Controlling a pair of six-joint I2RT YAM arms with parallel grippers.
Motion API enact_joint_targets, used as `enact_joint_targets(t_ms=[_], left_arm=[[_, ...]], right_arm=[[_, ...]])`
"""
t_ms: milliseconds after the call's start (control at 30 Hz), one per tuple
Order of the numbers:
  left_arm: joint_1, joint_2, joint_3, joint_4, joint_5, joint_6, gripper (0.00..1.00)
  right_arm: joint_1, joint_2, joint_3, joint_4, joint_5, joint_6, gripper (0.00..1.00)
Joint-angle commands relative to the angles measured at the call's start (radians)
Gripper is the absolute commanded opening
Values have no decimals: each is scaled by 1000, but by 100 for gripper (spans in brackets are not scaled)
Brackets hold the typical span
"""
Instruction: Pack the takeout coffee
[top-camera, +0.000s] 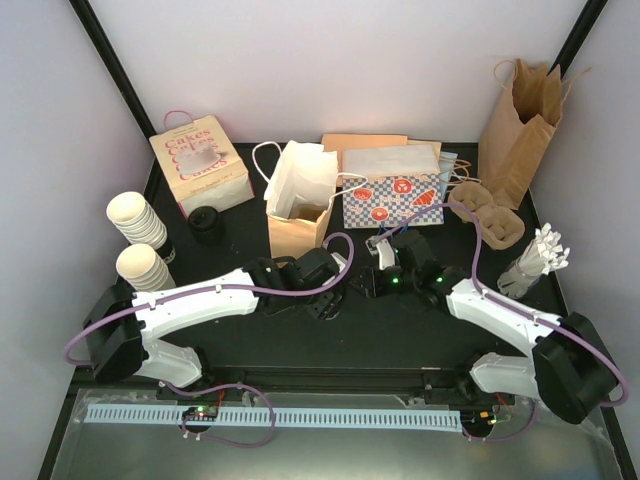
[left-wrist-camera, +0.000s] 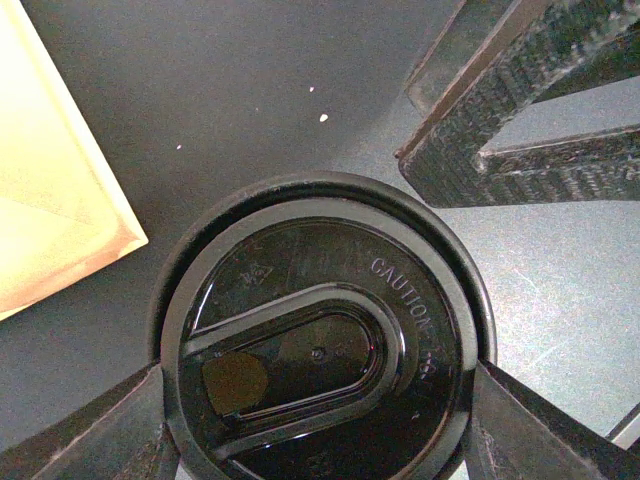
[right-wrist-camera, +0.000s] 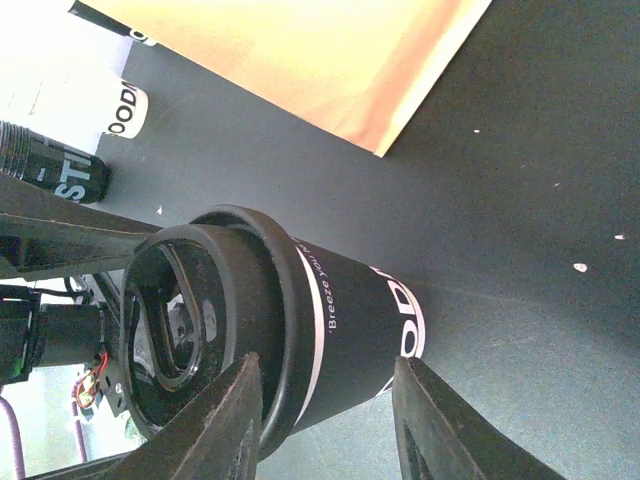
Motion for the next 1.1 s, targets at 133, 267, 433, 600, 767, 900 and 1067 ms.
enact_joint_targets(t_ms=[133,267,433,600,767,900,1067], left_arm=[[-20,57,-31,-97,100,6,72],[-20,57,-33,-94,104,6,72],[-20,58,-38,-86,116,9,72],[-21,65,-40,-76,132,12,72],[-23,74,-41,-66,143,14,72],[-26,80,-41,-63,143,14,72],[-28,82,-40,-58,142,15,72]], right_arm=[[-4,31,9,27,-25,-5,39],[-4,62,2,53,-58,7,39],[-3,79,7,56,-58,9,39],[-4,114,41,21,-37,-7,39],[-3,165,76,3,-53,-19,39],[-4,185,99,-5,-66,-24,38],[-4,225,129,-6,-100,-28,38]])
